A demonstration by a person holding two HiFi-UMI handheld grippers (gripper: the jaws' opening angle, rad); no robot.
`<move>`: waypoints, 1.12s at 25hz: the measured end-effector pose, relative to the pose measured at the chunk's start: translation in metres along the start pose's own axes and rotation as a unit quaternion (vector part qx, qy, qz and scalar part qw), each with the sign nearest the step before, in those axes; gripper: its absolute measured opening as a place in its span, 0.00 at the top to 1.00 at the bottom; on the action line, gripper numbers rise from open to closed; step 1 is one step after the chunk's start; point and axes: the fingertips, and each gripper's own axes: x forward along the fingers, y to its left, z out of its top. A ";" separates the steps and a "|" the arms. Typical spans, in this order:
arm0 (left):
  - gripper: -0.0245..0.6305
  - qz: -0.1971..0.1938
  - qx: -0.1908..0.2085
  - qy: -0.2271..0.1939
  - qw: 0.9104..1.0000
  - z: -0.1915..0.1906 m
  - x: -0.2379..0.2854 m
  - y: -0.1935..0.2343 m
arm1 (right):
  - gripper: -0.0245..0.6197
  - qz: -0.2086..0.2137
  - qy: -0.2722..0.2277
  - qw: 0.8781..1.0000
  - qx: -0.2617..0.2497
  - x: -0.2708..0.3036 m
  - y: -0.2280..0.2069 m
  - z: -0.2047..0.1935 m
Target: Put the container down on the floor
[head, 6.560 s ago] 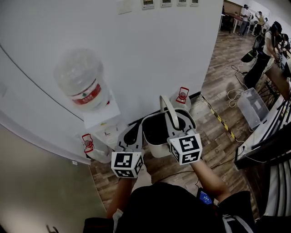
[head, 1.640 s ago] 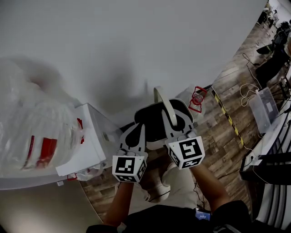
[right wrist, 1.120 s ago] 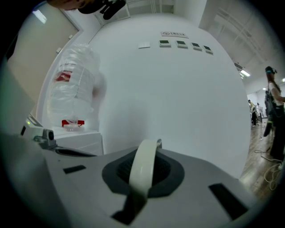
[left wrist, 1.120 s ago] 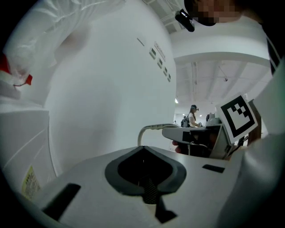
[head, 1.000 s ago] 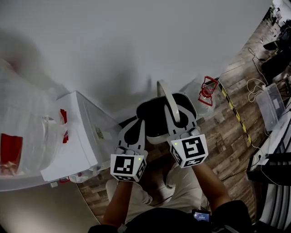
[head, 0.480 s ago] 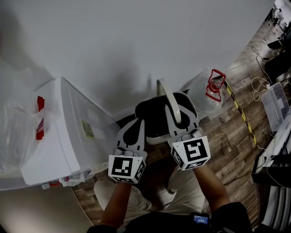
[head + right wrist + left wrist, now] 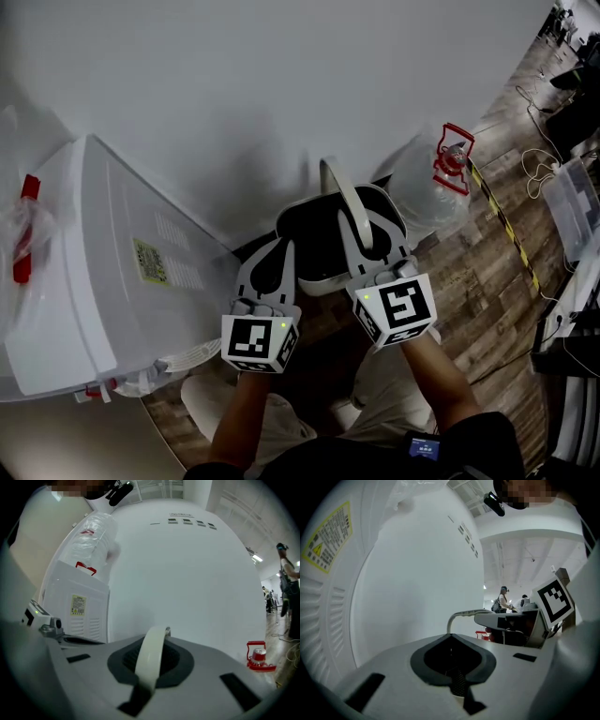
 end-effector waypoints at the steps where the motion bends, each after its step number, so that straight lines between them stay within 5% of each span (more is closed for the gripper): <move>1: 0.94 0.000 0.000 -0.002 1.000 -0.005 0.001 0.001 | 0.92 0.000 -0.002 1.000 -0.002 0.002 0.000 -0.004; 28: 0.94 0.000 0.022 -0.024 0.999 -0.064 0.000 0.021 | 0.92 0.013 -0.010 1.000 0.000 0.020 0.015 -0.077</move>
